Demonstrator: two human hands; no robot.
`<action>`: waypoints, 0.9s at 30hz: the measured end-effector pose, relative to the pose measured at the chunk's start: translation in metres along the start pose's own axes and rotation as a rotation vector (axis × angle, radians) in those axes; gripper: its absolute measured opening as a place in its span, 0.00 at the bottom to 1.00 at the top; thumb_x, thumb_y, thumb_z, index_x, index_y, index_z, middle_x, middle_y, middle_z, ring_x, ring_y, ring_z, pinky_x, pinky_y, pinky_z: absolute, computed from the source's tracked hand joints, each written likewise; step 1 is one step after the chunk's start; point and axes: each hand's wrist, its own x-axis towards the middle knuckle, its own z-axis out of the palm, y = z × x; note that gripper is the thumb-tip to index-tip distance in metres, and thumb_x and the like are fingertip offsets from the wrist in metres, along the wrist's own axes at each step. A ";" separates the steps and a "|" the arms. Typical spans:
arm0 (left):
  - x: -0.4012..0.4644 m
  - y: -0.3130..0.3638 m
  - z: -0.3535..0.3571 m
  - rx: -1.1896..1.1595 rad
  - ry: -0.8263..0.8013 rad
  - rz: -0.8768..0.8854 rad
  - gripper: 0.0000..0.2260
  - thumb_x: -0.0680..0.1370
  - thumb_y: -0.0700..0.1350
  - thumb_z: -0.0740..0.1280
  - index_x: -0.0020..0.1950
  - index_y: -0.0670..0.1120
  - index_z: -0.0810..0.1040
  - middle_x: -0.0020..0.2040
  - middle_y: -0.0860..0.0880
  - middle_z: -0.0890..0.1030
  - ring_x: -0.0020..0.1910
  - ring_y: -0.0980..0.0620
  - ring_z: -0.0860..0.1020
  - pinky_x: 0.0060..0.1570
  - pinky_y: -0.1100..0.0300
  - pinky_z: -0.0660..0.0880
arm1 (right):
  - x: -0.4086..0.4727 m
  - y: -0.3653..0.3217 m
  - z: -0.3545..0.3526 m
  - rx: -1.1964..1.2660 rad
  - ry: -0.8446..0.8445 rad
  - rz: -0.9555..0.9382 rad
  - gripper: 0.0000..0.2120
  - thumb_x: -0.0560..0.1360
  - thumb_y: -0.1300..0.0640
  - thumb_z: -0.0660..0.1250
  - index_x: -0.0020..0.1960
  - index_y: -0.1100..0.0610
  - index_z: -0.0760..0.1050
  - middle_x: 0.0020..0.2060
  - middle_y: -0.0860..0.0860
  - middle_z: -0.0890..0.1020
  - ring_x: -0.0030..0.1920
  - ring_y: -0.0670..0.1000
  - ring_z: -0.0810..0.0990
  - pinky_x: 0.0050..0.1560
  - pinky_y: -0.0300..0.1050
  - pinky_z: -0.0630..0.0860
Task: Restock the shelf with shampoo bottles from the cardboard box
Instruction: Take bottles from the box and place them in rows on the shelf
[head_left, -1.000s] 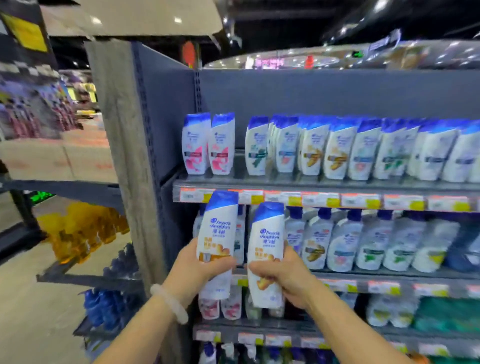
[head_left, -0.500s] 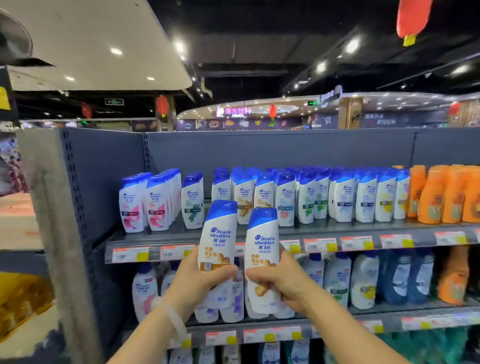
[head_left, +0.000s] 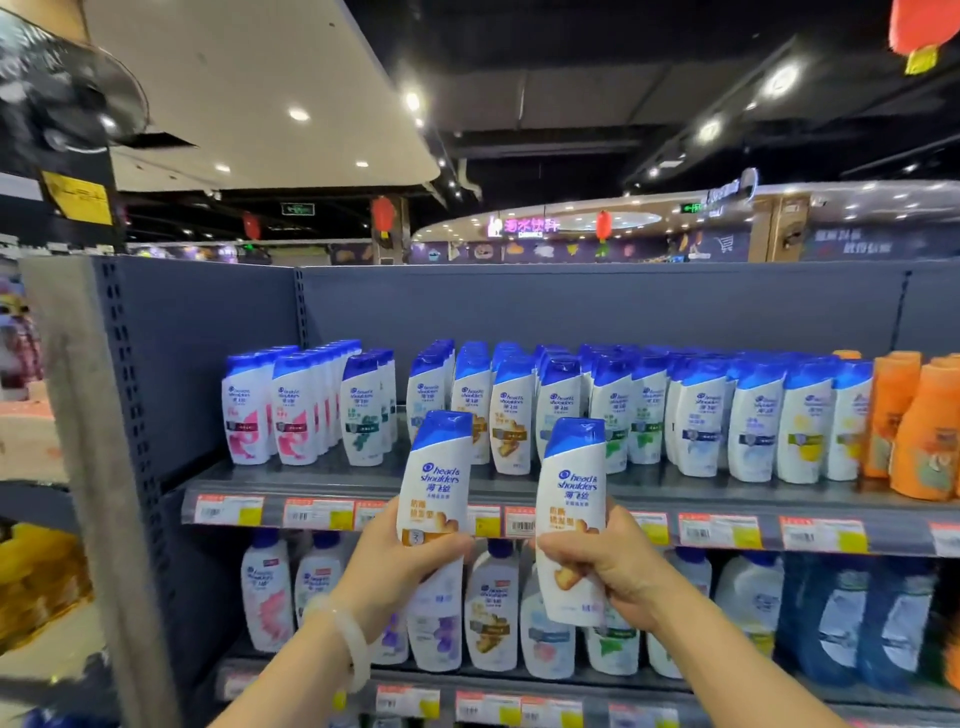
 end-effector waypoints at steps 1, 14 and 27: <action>0.005 0.000 -0.002 0.003 0.021 -0.003 0.13 0.67 0.35 0.74 0.47 0.44 0.75 0.36 0.47 0.84 0.37 0.51 0.83 0.37 0.61 0.79 | 0.004 0.001 0.000 0.006 -0.007 -0.002 0.18 0.65 0.72 0.71 0.49 0.60 0.69 0.27 0.53 0.81 0.20 0.50 0.76 0.24 0.39 0.75; 0.128 0.009 -0.015 -0.056 0.036 0.041 0.19 0.68 0.37 0.74 0.55 0.46 0.72 0.48 0.44 0.83 0.46 0.49 0.83 0.44 0.57 0.80 | 0.087 -0.017 0.009 0.046 0.040 -0.082 0.15 0.65 0.74 0.70 0.48 0.62 0.72 0.29 0.57 0.81 0.18 0.50 0.74 0.22 0.39 0.75; 0.197 -0.037 -0.006 0.119 0.066 0.008 0.22 0.64 0.39 0.77 0.53 0.46 0.72 0.48 0.48 0.83 0.46 0.52 0.82 0.42 0.57 0.81 | 0.131 -0.015 -0.012 0.052 0.188 -0.124 0.18 0.64 0.73 0.71 0.53 0.66 0.73 0.36 0.63 0.81 0.22 0.52 0.76 0.22 0.39 0.76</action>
